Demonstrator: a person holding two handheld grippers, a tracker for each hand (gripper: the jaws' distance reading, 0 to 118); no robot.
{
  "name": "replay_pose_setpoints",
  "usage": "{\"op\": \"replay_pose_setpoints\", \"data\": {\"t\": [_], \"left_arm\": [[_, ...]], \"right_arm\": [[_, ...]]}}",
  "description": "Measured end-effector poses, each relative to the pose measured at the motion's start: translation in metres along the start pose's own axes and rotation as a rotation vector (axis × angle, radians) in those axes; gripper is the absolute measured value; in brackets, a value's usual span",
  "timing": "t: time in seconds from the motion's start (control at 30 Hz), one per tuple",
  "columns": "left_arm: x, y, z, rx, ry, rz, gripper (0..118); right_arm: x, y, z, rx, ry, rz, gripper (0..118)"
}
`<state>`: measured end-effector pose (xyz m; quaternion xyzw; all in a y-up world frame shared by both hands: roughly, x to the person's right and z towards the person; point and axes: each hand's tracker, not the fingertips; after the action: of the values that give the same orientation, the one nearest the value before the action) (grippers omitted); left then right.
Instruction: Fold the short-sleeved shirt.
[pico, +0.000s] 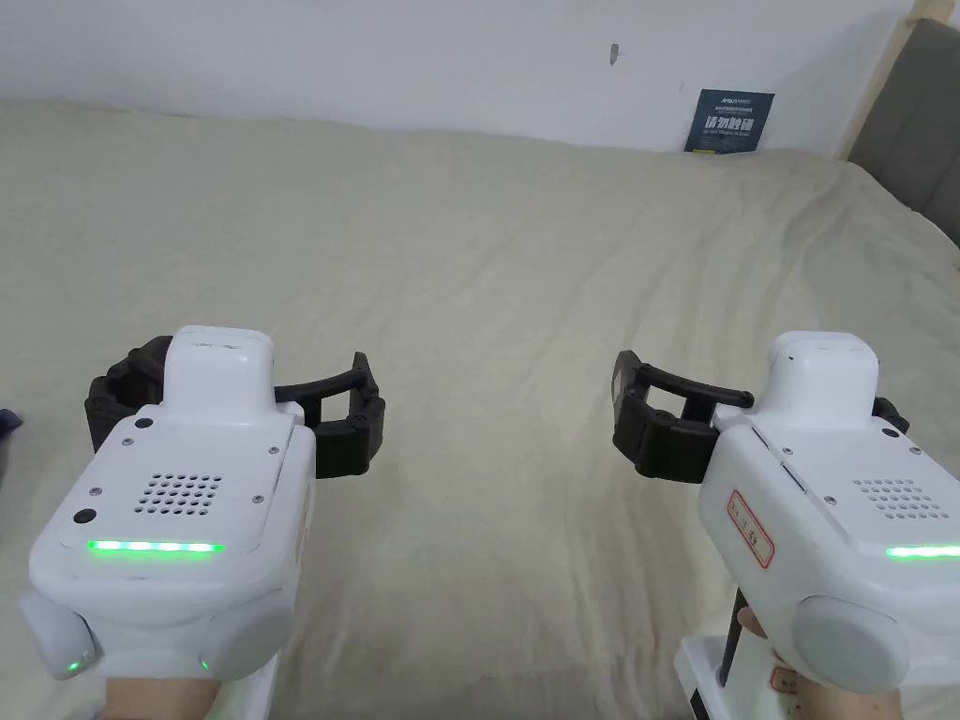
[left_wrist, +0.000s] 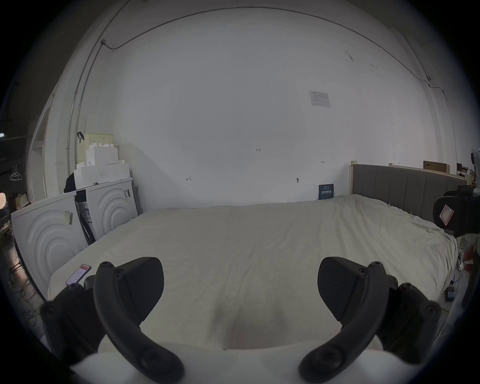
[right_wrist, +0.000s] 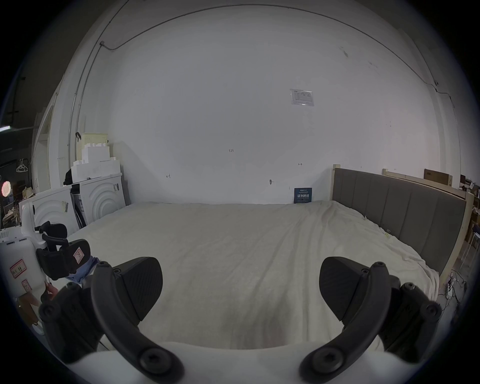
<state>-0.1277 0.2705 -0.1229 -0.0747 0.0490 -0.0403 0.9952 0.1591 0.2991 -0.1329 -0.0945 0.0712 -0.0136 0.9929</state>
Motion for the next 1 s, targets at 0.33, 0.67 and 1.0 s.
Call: {"op": "replay_pose_setpoints", "data": {"t": [0.33,0.67,1.0], "left_arm": [[-0.001,0.002,0.001,0.006,0.000,0.001,118],[-0.004,0.006,0.004,-0.083,-0.017,0.083,118],[-0.013,-0.036,0.010,-0.308,-0.042,0.135,118]], "right_arm": [[-0.002,0.001,-0.001,-0.010,-0.003,0.010,118],[0.003,0.024,-0.029,-0.485,-0.030,-0.146,118],[0.004,-0.031,-0.048,-0.875,-0.172,-0.229,118]]}}
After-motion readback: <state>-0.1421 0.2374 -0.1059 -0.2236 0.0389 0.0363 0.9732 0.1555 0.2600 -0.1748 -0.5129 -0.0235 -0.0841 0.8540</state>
